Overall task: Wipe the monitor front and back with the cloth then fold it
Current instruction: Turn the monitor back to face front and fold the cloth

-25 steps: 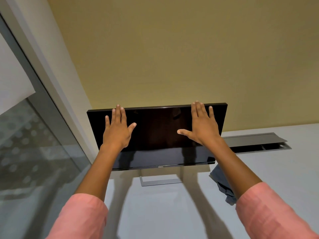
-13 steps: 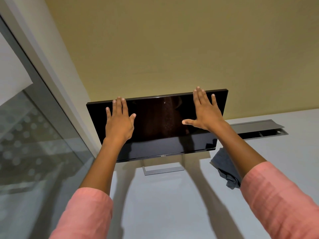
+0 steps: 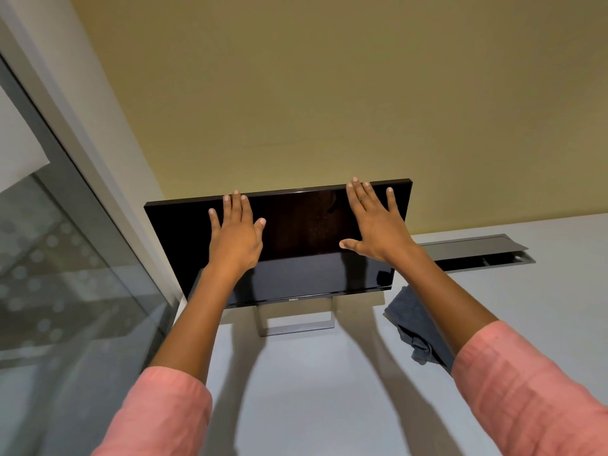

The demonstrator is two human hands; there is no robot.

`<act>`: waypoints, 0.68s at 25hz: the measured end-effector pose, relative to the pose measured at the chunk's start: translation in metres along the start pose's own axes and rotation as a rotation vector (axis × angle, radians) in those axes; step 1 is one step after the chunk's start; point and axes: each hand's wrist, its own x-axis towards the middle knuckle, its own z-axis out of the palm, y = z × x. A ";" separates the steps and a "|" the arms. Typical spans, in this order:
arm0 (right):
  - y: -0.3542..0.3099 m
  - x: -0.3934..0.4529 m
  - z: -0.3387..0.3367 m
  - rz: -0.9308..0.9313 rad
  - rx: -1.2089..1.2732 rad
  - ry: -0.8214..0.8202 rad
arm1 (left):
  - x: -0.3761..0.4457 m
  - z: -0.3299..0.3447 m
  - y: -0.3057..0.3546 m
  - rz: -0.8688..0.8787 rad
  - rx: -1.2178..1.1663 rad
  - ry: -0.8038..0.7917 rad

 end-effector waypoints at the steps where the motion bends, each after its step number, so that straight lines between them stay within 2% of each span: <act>1: 0.003 -0.005 0.003 -0.019 0.012 0.013 | -0.002 0.003 0.010 0.018 0.008 0.002; 6: 0.046 -0.042 0.029 -0.116 0.077 0.030 | -0.009 0.022 0.069 0.153 -0.013 -0.009; 9: 0.080 -0.069 0.057 -0.111 0.106 -0.069 | -0.018 0.043 0.106 0.216 -0.029 -0.071; 14: 0.130 -0.127 0.121 0.080 0.264 -0.293 | -0.045 0.093 0.157 0.312 -0.038 -0.252; 17: 0.148 -0.164 0.159 0.195 0.382 -0.367 | -0.061 0.119 0.181 0.326 -0.012 -0.377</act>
